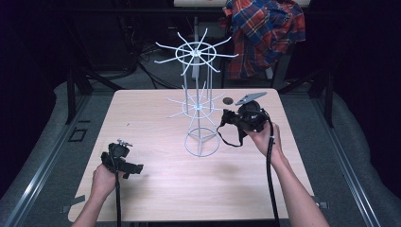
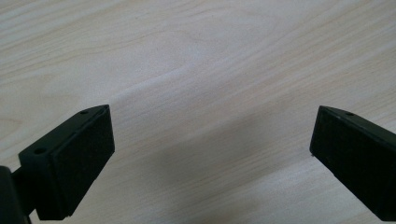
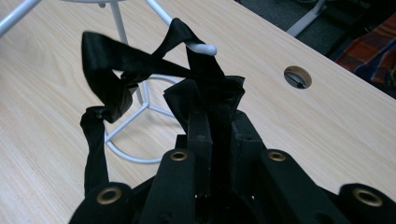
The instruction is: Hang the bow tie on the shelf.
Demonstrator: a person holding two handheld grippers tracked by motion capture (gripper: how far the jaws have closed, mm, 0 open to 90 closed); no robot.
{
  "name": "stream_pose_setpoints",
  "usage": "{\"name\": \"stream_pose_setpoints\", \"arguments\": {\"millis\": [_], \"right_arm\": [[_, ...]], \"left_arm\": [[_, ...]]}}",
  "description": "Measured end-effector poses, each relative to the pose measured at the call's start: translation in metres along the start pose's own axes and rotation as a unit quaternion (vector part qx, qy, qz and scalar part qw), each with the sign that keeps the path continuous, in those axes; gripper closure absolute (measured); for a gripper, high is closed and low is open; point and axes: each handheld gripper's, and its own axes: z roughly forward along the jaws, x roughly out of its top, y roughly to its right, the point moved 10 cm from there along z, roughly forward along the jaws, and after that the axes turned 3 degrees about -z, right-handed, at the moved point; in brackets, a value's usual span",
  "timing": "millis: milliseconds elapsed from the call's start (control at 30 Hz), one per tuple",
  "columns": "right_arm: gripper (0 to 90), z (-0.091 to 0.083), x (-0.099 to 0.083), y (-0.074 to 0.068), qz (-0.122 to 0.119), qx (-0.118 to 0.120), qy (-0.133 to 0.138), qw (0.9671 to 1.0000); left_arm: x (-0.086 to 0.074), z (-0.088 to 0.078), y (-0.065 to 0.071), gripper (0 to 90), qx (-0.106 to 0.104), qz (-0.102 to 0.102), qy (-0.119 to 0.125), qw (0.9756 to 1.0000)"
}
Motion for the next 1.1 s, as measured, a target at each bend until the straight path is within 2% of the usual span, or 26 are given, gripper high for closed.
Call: {"name": "stream_pose_setpoints", "arguments": {"millis": [300,667,1100], "right_arm": [[80.8,0.008,-0.001,-0.005,0.000,0.008,-0.005,1.0000],[78.7,0.015,0.001,-0.010,0.007,0.016,0.003,0.9998],[77.1,0.019,-0.001,-0.009,0.031,0.034,0.010,0.9989]], "left_arm": [[0.000,0.000,0.000,0.0,0.000,0.001,0.000,1.0000],[0.000,0.000,0.000,0.0,0.001,0.002,-0.001,1.0000],[0.000,0.000,0.000,0.0,0.001,0.002,-0.001,1.0000]]}}
